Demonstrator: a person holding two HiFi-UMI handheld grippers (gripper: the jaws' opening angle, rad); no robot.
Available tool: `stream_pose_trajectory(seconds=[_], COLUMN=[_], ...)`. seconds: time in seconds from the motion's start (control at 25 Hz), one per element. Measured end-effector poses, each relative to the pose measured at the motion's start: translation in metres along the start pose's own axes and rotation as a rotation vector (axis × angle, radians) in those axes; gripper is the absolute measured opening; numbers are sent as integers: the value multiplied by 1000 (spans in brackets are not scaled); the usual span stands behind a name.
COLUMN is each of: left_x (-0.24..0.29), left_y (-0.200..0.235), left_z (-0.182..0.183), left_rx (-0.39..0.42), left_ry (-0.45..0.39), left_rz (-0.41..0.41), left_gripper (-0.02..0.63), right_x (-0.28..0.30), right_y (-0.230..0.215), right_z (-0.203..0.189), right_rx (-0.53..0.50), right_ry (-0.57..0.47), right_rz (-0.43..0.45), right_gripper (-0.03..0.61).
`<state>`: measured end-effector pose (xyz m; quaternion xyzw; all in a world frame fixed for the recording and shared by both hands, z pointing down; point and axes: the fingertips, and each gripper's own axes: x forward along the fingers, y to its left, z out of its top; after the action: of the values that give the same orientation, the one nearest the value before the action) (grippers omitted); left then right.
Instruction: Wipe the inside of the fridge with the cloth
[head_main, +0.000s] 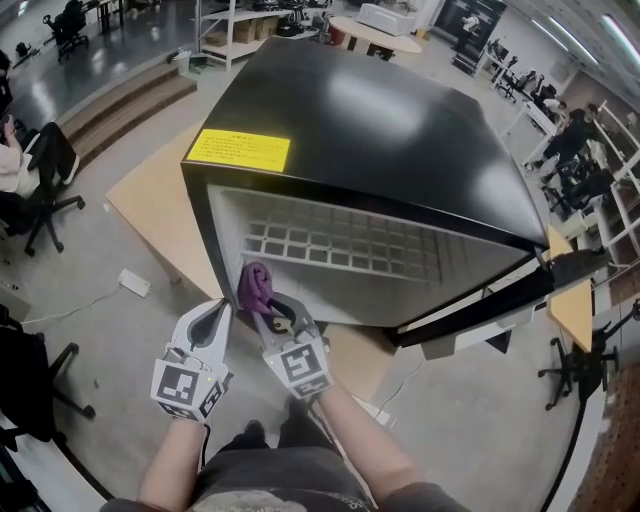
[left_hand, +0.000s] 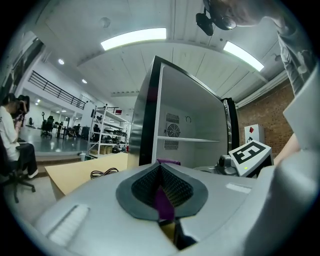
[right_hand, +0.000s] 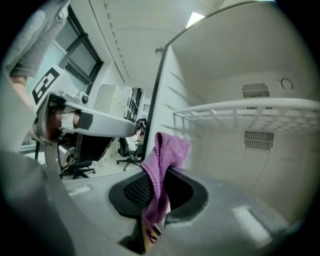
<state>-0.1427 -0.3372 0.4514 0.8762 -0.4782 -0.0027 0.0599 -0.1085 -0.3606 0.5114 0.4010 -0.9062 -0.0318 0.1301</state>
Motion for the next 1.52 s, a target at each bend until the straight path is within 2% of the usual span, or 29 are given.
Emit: stream_pose_trajectory(seconds=[0.24,0.44,0.68,0.92,1.08,1.24,1.36,1.52], left_x=[8,24,40,60,76,93,101,104], left_y=[-15,-21,-36,-62,-74,-85,-91,-94], left_z=[-17,-15,-14,-15,-11,-8,-3,2], left_rx=[-7,1,2,18,30,39,49,42], left_ry=[40,37,37,37,27,20,11,2], left_rz=[1,21,27,-12,-40,-68,-91,-101], left_gripper=[18,18,18,18,18,18,18,18], right_x=[27,37,4,-45,-78,-105,-119,-126], right_y=[-38,-66,-104,-152,-180,-193,-201,-221], right_z=[-32,-47,-72,-98,-116,-123,-122,-92], right_rx=[149,134,152,173,233,277,292,259], right_ry=[121,226,321,396,438,481,471,326], right_rz=[-26,-75,-171,-313,-453,-549,-612,-730], right_gripper=[41,41,41,41,41,41,41,41])
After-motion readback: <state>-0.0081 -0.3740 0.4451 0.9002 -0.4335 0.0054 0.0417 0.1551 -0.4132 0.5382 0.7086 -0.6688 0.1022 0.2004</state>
